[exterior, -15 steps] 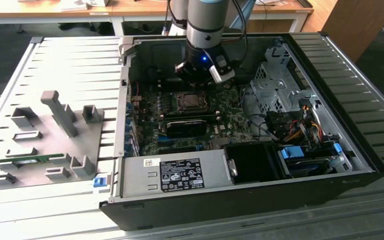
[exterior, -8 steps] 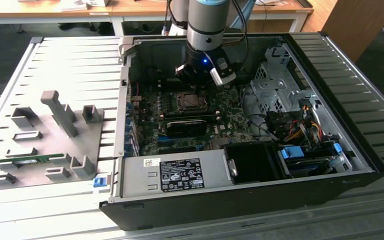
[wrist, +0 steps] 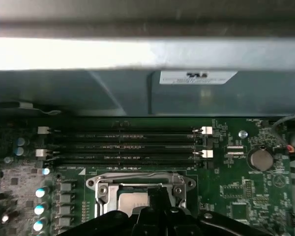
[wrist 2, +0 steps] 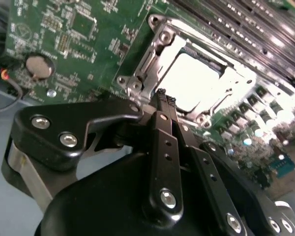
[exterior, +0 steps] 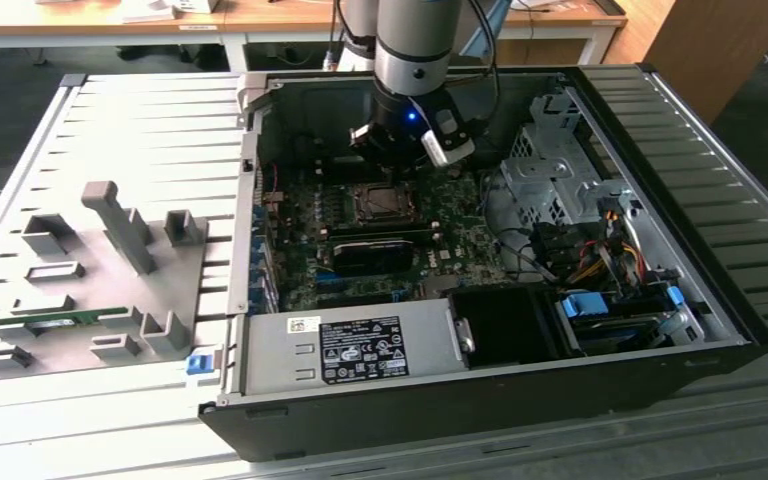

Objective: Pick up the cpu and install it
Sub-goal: 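Install the second cpu locking lever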

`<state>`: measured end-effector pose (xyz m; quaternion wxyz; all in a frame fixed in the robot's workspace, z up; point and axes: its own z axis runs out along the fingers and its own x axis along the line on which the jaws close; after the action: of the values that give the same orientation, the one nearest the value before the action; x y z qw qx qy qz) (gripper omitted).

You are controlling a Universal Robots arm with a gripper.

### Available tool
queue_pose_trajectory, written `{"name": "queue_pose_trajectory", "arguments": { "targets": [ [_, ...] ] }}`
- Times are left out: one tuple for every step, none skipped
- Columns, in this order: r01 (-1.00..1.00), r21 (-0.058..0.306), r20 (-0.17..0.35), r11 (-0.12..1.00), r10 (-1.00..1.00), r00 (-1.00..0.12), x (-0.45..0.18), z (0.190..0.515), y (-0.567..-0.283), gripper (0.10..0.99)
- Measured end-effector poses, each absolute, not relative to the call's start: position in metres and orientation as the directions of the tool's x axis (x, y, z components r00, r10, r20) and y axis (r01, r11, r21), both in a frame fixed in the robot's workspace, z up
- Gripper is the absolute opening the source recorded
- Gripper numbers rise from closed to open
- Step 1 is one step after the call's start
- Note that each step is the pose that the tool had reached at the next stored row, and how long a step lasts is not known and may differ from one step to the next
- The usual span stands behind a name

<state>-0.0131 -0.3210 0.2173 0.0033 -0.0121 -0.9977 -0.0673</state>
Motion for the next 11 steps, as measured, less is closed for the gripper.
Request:
{"name": "queue_pose_trajectory", "arguments": {
  "targets": [
    [0.025, 0.134, 0.008, 0.991, 0.024, -1.0, -0.013, 0.22, -0.321, 0.106],
    [0.025, 0.134, 0.008, 0.991, 0.024, -1.0, -0.013, 0.222, -0.321, 0.106],
    [0.025, 0.134, 0.008, 0.991, 0.024, -1.0, -0.013, 0.225, -0.321, 0.106],
    [0.025, 0.134, 0.008, 0.991, 0.024, -1.0, -0.013, 0.226, -0.321, 0.106],
    [0.025, 0.135, 0.008, 0.991, 0.024, -1.0, -0.013, 0.228, -0.321, 0.106],
    [0.025, 0.135, 0.008, 0.991, 0.024, -1.0, -0.013, 0.229, -0.321, 0.106],
    [0.025, 0.135, 0.008, 0.991, 0.024, -1.0, -0.013, 0.229, -0.321, 0.106],
    [0.025, 0.135, 0.008, 0.991, 0.024, -1.0, -0.013, 0.23, -0.321, 0.106],
    [0.025, 0.135, 0.008, 0.991, 0.024, -1.0, -0.013, 0.231, -0.321, 0.106],
    [0.025, 0.135, 0.008, 0.991, 0.024, -1.0, -0.013, 0.231, -0.321, 0.106],
    [0.025, 0.135, 0.008, 0.991, 0.024, -1.0, -0.013, 0.232, -0.321, 0.106]
  ]
}}
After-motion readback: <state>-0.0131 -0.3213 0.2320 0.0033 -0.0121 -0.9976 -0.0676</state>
